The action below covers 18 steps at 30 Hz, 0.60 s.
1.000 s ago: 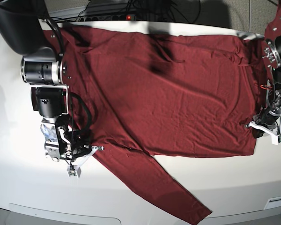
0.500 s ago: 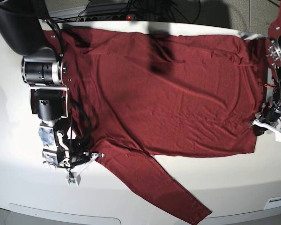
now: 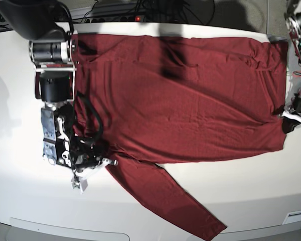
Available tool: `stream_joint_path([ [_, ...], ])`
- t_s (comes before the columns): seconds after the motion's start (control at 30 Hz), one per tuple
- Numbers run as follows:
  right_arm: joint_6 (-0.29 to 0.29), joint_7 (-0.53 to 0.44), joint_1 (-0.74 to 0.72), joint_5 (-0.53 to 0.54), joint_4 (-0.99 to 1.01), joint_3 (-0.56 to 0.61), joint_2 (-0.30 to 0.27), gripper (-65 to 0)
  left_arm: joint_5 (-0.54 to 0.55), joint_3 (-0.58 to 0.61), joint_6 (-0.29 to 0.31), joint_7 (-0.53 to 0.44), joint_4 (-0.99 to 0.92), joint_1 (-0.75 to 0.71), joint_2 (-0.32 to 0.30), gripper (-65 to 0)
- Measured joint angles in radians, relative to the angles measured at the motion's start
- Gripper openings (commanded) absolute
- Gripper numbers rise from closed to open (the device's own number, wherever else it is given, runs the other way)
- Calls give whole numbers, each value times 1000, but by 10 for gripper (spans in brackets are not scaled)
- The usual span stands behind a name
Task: Fold the T-shirt properly
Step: 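Lift the hem with both grippers and fold it toward the collar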
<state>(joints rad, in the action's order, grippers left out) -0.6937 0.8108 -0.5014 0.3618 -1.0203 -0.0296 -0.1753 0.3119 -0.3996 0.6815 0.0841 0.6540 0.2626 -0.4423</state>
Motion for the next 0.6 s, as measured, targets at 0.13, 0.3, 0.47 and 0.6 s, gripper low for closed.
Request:
stream_joint_path([
  [0.13,0,25,114,25,-162,1,-5,-650,85,1,-10,51,234,-146,-3,-650],
  [0.3,0,59,270,88,-395,1,-36,-650,92,0,-81,49,455,-290,-1,-650],
  [0.47,0,63,434,135,-617,-8,-79,-650,108,0,-97,51,578,-381,-1,-650],
  [0.6,0,63,529,139,-748,-73,-79,-650,110,1,-95,50,641,-447,-2,-650],
])
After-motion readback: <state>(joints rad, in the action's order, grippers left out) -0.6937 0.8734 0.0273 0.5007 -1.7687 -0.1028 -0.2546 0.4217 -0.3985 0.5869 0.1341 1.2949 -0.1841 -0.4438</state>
